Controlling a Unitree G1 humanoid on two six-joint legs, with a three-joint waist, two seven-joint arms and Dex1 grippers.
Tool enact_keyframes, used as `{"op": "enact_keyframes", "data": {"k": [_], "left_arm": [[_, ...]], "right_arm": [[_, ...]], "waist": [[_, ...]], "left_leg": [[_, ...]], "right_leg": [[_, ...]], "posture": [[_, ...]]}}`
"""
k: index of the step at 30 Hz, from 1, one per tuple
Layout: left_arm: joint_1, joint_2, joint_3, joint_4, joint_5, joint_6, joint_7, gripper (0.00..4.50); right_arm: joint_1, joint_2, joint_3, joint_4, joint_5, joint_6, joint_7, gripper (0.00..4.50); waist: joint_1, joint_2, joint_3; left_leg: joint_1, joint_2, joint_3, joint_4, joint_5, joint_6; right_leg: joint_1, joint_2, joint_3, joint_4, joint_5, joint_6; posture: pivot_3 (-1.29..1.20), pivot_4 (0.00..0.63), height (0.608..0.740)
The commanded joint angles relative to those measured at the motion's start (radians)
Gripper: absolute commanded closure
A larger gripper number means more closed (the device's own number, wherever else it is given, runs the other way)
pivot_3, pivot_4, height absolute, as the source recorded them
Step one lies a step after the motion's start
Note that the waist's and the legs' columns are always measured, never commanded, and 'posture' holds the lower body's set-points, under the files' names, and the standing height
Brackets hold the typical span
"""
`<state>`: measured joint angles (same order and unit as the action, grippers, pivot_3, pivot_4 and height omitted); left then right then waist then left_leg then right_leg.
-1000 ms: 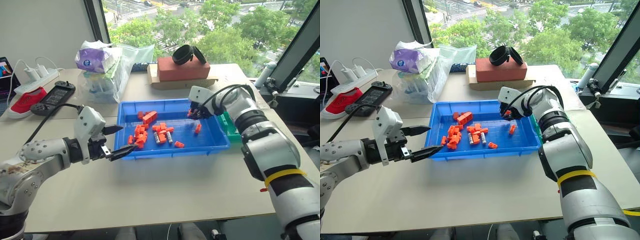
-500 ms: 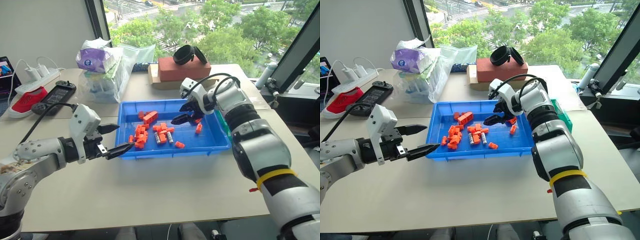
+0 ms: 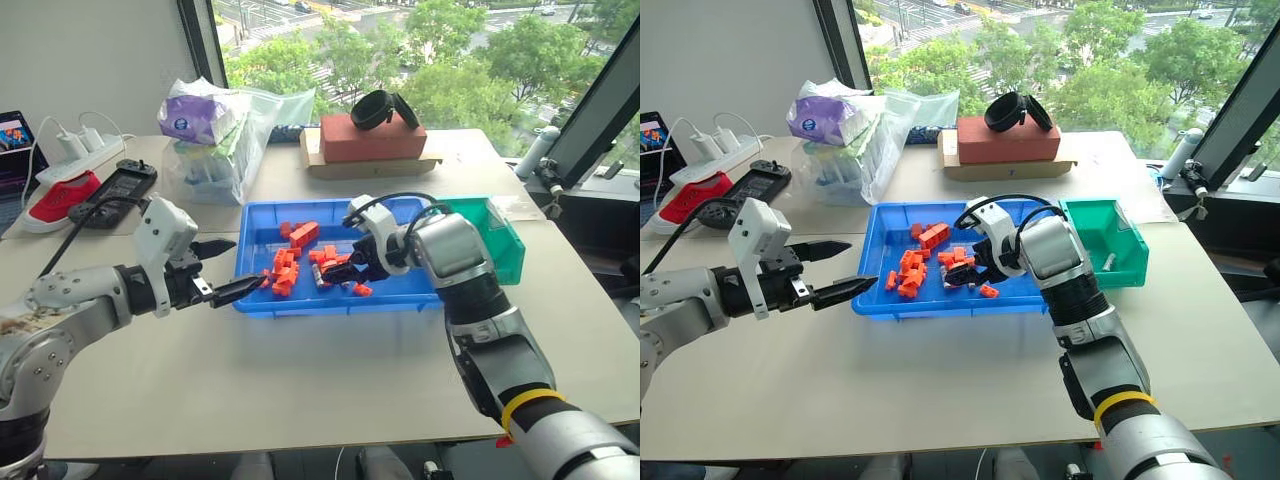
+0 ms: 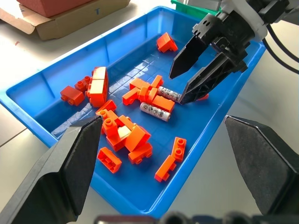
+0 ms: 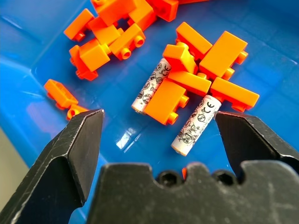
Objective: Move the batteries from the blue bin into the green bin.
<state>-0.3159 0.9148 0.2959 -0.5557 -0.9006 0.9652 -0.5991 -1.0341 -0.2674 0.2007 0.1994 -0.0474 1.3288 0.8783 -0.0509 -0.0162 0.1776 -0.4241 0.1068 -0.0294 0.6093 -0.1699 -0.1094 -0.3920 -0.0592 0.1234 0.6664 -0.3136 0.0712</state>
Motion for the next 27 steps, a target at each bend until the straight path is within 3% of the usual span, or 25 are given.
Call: {"op": "enact_keyframes", "data": {"k": [1, 12, 15, 24, 25, 27], "left_arm": [[-0.017, 0.016, 0.008, -0.008, 0.009, -0.009, -0.001, 0.0], [-0.02, 0.017, 0.009, -0.012, 0.008, -0.007, 0.002, 0.0], [-0.024, 0.015, 0.004, -0.012, 0.009, -0.008, 0.004, 0.0], [-0.031, 0.012, 0.001, -0.01, 0.009, -0.009, 0.006, 0.0], [-0.031, 0.011, 0.001, -0.01, 0.01, -0.009, 0.007, 0.0], [-0.031, 0.008, 0.0, -0.011, 0.009, -0.01, 0.009, 0.0]], "right_arm": [[0.013, -0.006, -0.016, -0.022, 0.028, -0.031, -0.071, 0.06], [0.073, -0.03, 0.055, -0.025, 0.095, -0.061, -0.137, 0.06], [0.083, -0.036, 0.075, 0.002, 0.092, -0.095, -0.15, 0.74], [0.084, -0.059, 0.135, 0.019, 0.082, -0.166, -0.17, 3.88], [0.083, -0.067, 0.144, 0.017, 0.077, -0.176, -0.17, 4.15], [0.079, -0.081, 0.156, 0.013, 0.072, -0.192, -0.169, 4.23]], "waist": [[0.002, 0.0, 0.0], [0.004, 0.0, 0.0], [0.005, 0.0, 0.0], [0.005, 0.0, 0.0], [0.005, -0.001, 0.0], [0.005, -0.001, 0.0]], "left_leg": [[0.0, 0.0, 0.0, 0.0, 0.0, 0.0], [0.0, 0.0, 0.0, 0.0, 0.0, 0.0], [0.0, 0.0, 0.0, 0.0, 0.0, 0.0], [0.0, 0.0, 0.0, 0.0, 0.0, 0.0], [0.0, 0.0, 0.0, 0.0, 0.0, 0.0], [0.0, 0.0, 0.0, 0.0, 0.0, 0.0]], "right_leg": [[0.0, 0.0, 0.0, 0.0, 0.0, 0.0], [0.0, 0.0, 0.0, -0.001, 0.0, 0.0], [0.0, 0.0, 0.0, -0.001, 0.0, 0.0], [0.0, 0.0, 0.0, -0.001, 0.0, 0.0], [0.0, 0.0, 0.0, -0.001, 0.0, 0.0], [0.0, 0.0, 0.0, -0.001, 0.0, 0.0]], "posture": [[0.0, 0.15, 0.74], [0.0, 0.15, 0.74], [0.0, 0.15, 0.74], [0.0, 0.15, 0.74], [0.0, 0.15, 0.74], [0.0, 0.15, 0.74]]}}
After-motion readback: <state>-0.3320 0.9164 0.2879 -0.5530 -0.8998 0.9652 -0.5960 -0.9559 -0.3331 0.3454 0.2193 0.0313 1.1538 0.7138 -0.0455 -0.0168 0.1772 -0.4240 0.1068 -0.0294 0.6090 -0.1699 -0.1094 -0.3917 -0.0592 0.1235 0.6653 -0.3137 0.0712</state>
